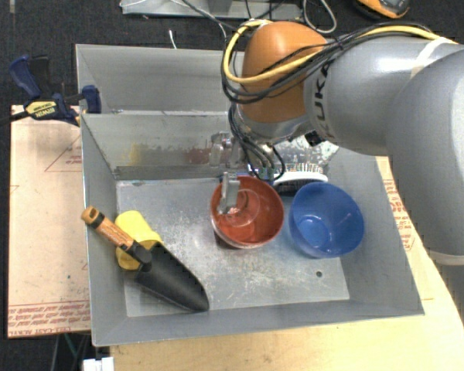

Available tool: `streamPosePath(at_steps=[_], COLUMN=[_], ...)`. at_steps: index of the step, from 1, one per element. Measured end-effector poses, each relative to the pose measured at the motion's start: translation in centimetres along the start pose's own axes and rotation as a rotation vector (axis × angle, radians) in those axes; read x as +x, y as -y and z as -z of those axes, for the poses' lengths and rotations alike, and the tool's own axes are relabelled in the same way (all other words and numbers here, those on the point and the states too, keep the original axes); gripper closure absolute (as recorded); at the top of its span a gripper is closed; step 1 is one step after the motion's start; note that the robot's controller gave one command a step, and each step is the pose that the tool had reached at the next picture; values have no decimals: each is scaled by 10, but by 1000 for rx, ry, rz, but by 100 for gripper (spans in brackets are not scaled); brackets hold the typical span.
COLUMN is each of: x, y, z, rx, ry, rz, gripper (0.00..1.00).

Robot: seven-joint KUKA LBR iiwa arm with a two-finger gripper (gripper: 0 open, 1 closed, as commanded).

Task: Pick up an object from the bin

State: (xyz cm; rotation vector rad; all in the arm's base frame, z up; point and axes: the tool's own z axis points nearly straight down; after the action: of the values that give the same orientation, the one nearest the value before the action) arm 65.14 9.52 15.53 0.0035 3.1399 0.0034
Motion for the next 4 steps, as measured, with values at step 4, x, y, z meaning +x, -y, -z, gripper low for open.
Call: streamPosePath(at_steps=[4], x=[14], y=[14], z=[156], rx=[0], ry=[6], rz=[160], gripper=[0])
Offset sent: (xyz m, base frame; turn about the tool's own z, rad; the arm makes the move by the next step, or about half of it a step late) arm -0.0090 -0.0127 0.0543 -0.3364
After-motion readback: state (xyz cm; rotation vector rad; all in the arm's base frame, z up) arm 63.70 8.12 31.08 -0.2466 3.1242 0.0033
